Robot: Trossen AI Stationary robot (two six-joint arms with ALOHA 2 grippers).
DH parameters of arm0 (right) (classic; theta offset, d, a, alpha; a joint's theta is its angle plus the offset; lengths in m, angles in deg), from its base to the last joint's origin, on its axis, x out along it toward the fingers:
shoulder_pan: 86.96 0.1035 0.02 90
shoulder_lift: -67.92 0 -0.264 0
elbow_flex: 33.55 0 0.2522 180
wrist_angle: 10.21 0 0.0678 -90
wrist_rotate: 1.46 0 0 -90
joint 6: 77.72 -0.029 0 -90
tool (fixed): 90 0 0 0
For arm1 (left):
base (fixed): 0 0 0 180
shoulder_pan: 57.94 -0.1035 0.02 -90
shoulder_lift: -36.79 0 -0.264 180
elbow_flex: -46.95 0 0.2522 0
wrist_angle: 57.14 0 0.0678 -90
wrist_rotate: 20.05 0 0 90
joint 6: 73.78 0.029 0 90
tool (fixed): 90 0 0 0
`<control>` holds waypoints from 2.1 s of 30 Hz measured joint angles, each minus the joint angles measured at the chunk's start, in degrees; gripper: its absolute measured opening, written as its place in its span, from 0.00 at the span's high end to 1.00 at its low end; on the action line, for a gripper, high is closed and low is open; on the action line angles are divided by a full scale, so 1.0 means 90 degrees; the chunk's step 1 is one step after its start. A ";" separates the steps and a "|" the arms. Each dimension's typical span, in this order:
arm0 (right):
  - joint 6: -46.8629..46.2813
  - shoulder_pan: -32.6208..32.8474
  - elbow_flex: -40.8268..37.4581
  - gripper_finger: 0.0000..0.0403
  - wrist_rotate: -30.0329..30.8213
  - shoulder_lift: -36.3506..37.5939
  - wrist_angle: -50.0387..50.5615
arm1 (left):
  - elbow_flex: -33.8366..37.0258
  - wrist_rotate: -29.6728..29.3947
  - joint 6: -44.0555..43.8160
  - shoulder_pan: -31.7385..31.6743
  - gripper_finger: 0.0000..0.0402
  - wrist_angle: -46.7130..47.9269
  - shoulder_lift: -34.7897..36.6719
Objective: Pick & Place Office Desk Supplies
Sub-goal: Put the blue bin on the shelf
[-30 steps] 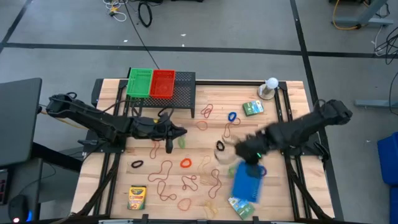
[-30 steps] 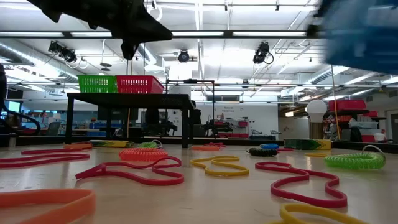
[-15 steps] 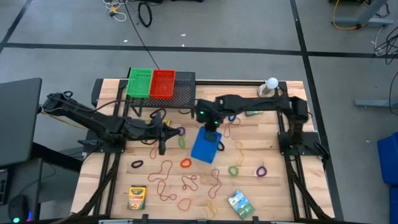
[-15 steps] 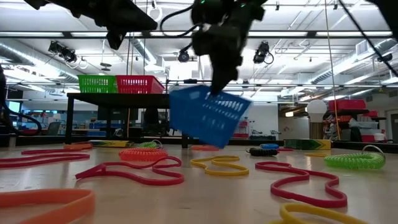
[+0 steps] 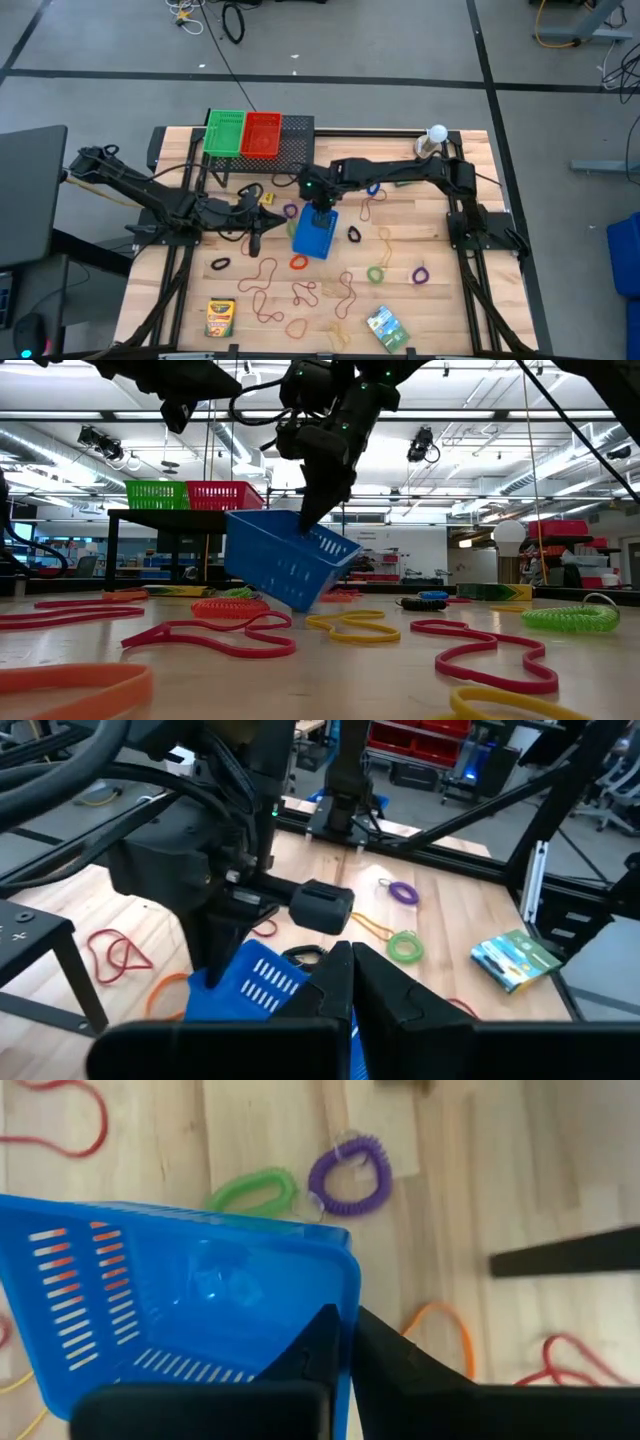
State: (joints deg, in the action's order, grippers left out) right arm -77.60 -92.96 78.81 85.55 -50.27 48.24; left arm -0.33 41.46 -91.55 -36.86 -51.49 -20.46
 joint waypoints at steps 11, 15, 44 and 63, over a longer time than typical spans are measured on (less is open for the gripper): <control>0.0030 0.0216 0.0000 0.71 0.0574 0.0089 -0.0037 | 0.0000 0.0564 -0.0329 -0.0015 0.98 -0.0020 0.0000; 0.0035 0.0287 0.0000 0.66 0.0814 0.0553 0.0287 | 0.0000 0.0446 -0.0130 -0.0015 0.98 -0.0073 -0.0002; -0.1777 0.0933 -0.6367 0.94 0.2650 0.6056 -0.4607 | -0.1305 0.1358 -0.0797 -0.0471 0.96 0.2158 -0.1212; -0.1312 0.0926 -0.7067 0.94 0.2294 0.6732 -0.4512 | -0.3461 0.1705 0.0766 -0.0571 0.59 0.3616 -0.4548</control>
State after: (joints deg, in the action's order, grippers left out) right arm -89.41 -84.63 15.21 106.19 10.32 7.62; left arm -31.47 56.80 -84.65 -42.00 -18.95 -61.39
